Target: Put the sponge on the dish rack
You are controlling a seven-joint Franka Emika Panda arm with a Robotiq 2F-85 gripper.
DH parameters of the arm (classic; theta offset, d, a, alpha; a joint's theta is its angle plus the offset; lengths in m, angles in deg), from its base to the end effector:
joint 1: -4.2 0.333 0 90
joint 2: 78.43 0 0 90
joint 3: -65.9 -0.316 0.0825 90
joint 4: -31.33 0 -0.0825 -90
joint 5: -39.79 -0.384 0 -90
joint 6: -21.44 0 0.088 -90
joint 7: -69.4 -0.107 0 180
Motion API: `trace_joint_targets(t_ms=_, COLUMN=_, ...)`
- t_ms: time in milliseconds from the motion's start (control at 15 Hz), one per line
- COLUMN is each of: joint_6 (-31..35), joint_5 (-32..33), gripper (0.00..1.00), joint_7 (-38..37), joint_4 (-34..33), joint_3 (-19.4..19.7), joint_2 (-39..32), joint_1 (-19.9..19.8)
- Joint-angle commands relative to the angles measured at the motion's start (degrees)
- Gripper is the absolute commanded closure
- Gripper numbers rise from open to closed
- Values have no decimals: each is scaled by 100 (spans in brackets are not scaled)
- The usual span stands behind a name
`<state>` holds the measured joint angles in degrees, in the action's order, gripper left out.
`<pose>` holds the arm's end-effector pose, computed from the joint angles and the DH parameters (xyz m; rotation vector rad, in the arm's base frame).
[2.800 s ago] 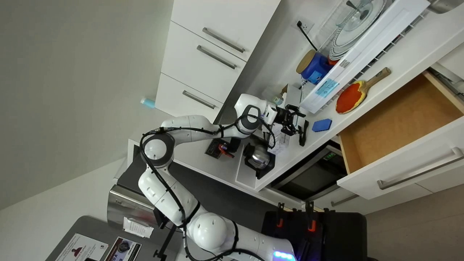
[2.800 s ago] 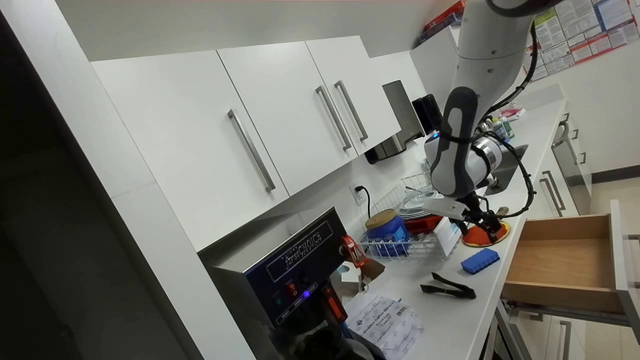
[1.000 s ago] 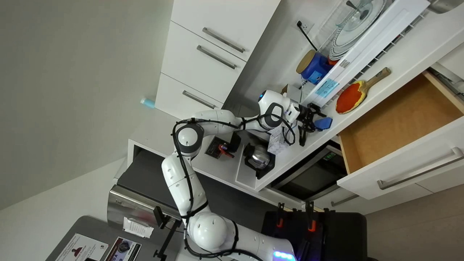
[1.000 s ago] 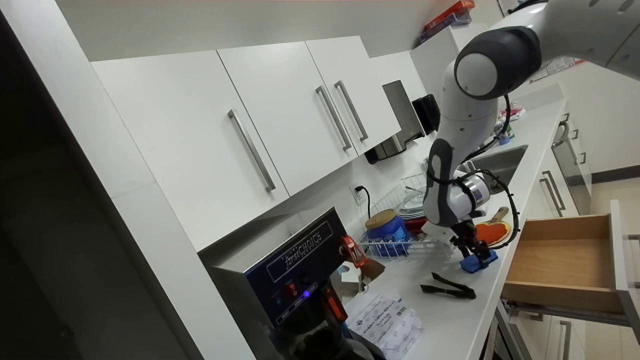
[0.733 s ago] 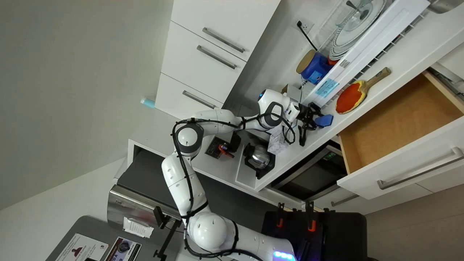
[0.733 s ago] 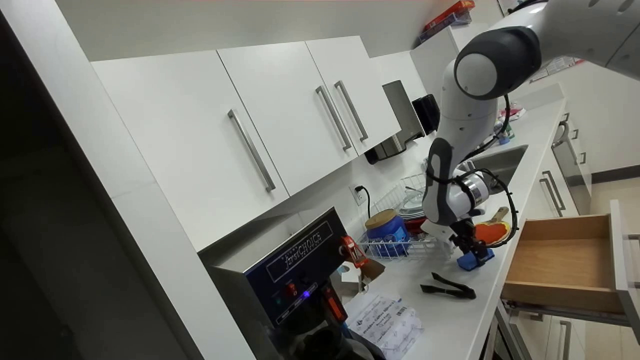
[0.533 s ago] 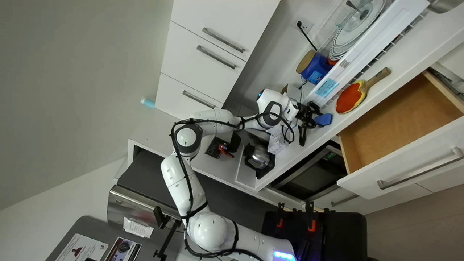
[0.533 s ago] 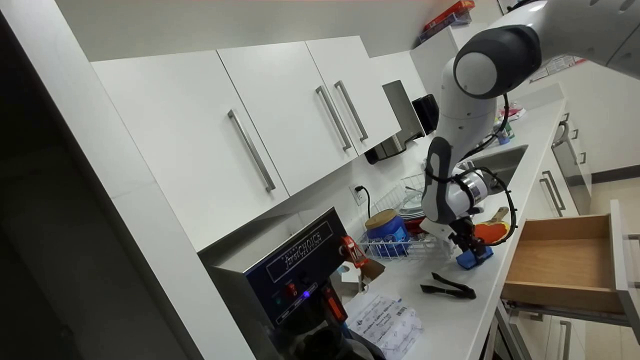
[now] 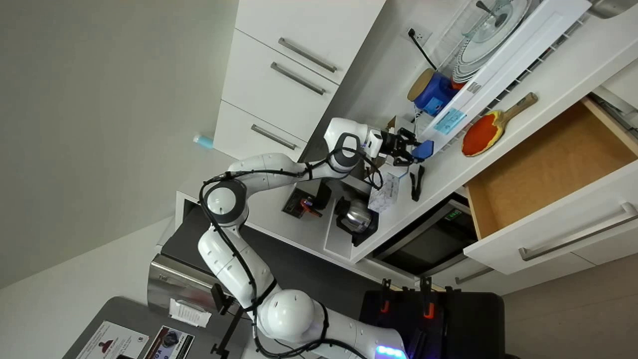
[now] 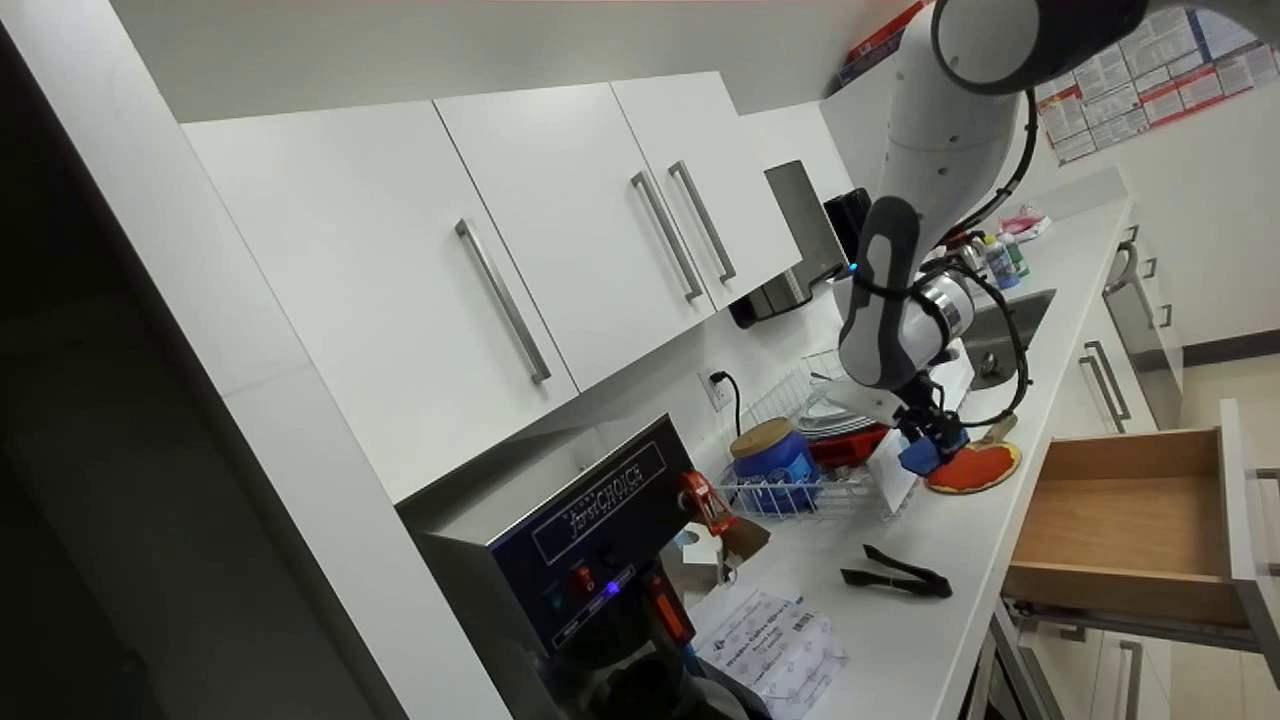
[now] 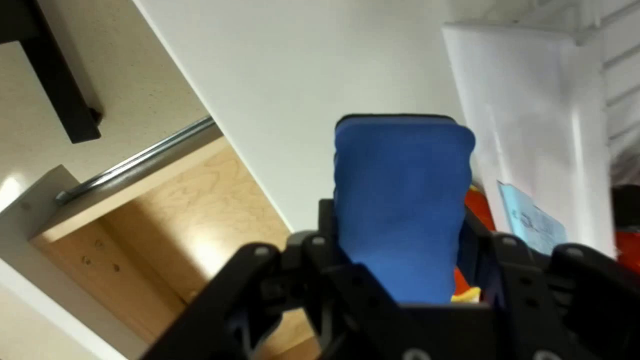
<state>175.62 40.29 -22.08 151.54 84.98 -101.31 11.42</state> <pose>0.5923 -0.1186 0.2590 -1.9648 2.3718 -0.3826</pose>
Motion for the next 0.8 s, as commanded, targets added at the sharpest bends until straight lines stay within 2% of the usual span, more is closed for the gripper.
trace_joint_targets(t_ms=0, joint_6=-115, joint_5=207, gripper=69, joint_7=87, joint_4=187, joint_3=-101, joint_2=838, joint_1=-184)
trace_joint_targets(t_ms=200, joint_6=131, joint_5=-311, gripper=69, joint_7=1252, joint_4=-182, joint_3=-652, joint_2=841, joint_1=-725)
trace_joint_targets(t_ms=467, joint_6=-81, joint_5=-1337, gripper=69, joint_7=3065, joint_4=-867, joint_3=-1314, joint_2=445, joint_1=-1242)
trace_joint_targets(t_ms=533, joint_6=37, joint_5=-1015, gripper=44, joint_7=2487, joint_4=-491, joint_3=-1022, joint_2=703, joint_1=-1011)
trace_joint_targets(t_ms=733, joint_6=30, joint_5=-1258, gripper=44, joint_7=2948, joint_4=-722, joint_3=-1159, joint_2=488, joint_1=-1096)
